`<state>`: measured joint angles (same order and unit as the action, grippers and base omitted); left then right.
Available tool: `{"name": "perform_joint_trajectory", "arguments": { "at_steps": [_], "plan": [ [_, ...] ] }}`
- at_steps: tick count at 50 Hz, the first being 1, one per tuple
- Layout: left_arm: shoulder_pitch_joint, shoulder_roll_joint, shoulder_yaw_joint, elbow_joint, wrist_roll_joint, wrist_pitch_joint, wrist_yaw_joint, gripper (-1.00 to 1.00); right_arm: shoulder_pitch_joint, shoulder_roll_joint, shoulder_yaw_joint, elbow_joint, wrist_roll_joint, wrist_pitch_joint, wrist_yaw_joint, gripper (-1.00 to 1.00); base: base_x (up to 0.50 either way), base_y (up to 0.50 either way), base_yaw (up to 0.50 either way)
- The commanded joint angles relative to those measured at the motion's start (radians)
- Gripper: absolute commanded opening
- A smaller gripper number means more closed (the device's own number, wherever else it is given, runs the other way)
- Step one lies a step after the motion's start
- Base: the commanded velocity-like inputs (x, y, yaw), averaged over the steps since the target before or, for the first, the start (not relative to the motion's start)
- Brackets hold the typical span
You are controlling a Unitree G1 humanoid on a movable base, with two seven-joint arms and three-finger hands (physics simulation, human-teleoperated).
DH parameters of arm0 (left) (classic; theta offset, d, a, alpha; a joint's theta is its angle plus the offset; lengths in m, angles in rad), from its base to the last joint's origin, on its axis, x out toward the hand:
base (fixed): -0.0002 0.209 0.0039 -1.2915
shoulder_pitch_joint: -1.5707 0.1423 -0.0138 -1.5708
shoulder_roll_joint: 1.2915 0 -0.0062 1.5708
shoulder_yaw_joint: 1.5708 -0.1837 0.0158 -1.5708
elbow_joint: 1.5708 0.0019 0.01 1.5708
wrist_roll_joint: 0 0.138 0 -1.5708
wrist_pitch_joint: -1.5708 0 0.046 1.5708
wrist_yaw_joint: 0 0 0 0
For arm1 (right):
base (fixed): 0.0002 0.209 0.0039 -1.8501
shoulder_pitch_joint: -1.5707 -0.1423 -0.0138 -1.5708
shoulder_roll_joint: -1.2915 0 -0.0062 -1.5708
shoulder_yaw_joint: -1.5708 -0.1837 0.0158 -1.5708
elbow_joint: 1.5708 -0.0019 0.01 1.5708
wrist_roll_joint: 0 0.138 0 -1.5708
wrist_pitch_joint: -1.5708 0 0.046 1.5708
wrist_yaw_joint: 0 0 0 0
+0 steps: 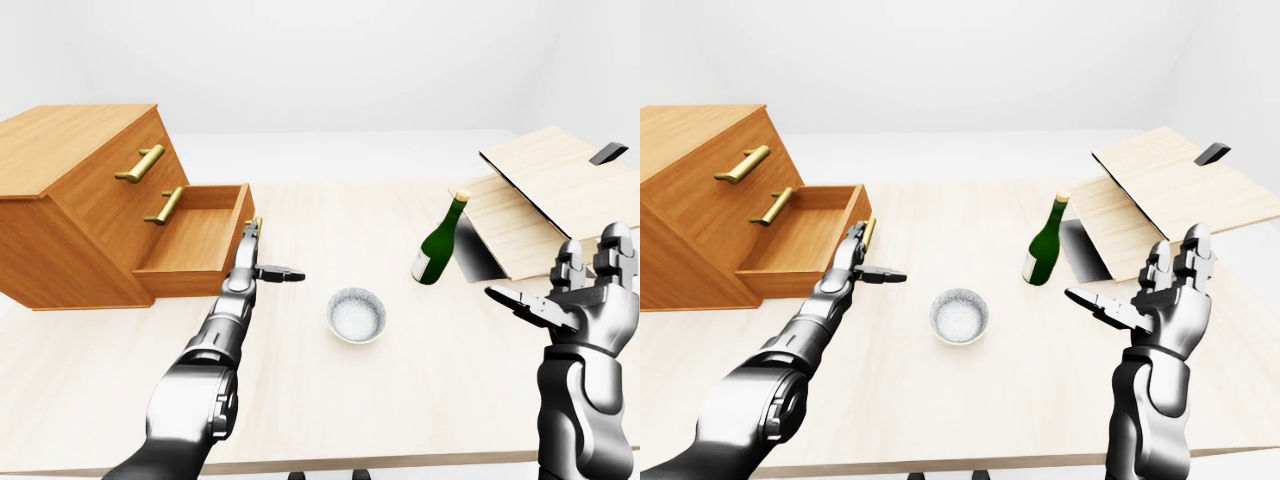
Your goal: Close the bottom drawer of the cabinet.
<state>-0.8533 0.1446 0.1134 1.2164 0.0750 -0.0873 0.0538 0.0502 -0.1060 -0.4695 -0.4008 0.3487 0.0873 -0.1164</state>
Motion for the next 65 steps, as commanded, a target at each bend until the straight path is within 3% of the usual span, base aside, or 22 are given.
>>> {"name": "perform_joint_trajectory", "arguments": {
  "at_steps": [1,33,46,65],
  "plan": [
    [0.056,0.003,0.018,0.066,-0.035,0.000,-0.004,1.00,0.000,0.000,-0.002,-0.011,0.001,0.000,-0.002,1.00,0.00,0.00,0.00],
    [0.093,0.048,0.057,0.103,-0.042,0.000,0.118,1.00,0.002,0.004,-0.002,-0.011,-0.002,0.000,-0.001,1.00,0.00,0.00,0.00],
    [0.107,0.068,0.067,0.111,-0.040,0.000,0.201,1.00,-0.002,-0.001,-0.002,0.016,0.001,-0.004,0.004,1.00,0.00,0.00,0.00],
    [0.090,0.098,0.097,0.106,-0.096,0.000,0.229,1.00,0.002,0.000,-0.004,-0.002,0.003,0.000,0.001,1.00,0.00,0.00,0.00]
  ]
}}
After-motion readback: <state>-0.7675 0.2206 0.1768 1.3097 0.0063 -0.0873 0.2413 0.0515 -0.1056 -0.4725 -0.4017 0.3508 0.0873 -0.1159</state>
